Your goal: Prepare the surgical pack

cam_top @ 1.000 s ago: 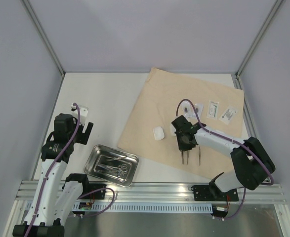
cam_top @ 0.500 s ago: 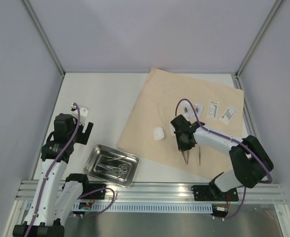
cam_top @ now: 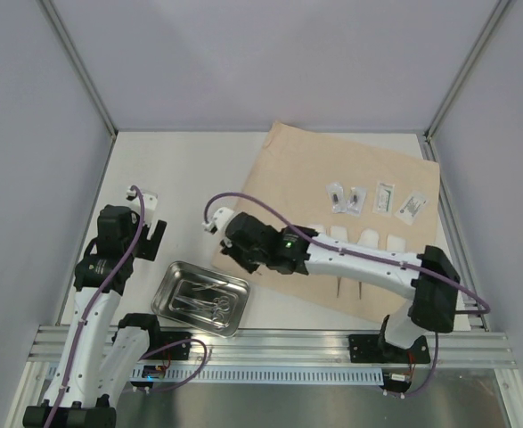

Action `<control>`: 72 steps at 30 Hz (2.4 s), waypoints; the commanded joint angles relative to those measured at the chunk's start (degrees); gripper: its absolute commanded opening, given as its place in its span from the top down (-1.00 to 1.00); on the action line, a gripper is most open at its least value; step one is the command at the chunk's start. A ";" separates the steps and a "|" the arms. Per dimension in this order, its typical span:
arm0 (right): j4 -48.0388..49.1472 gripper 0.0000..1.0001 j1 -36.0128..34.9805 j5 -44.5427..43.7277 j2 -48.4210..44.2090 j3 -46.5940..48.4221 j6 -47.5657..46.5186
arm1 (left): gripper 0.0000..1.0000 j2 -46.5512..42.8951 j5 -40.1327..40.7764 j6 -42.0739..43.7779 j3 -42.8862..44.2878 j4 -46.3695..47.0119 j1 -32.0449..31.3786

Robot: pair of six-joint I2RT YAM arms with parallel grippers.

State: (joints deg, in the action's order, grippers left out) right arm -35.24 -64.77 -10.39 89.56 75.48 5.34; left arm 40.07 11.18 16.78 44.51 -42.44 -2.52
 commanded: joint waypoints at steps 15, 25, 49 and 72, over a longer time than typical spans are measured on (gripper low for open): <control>-0.18 0.99 -10.02 6.71 26.36 17.86 -25.29 | -1.00 -0.79 12.02 -1.39 -1.71 4.55 0.15; 0.09 0.99 -10.73 6.44 31.02 20.31 -27.14 | -1.00 -0.52 11.76 -1.13 -1.71 4.64 0.15; -1.85 0.76 -10.73 5.82 37.62 27.17 -24.42 | -1.00 -1.05 11.06 -0.87 -1.80 4.55 0.15; 0.53 0.75 4.38 -1.28 2.75 2.14 6.85 | -1.00 -0.52 9.83 -0.95 -1.45 3.85 0.15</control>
State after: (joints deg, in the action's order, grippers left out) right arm -33.28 -65.14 -7.05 97.41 82.56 0.73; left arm 39.55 21.45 16.60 42.78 -39.55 -2.52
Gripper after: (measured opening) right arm 0.130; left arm 0.999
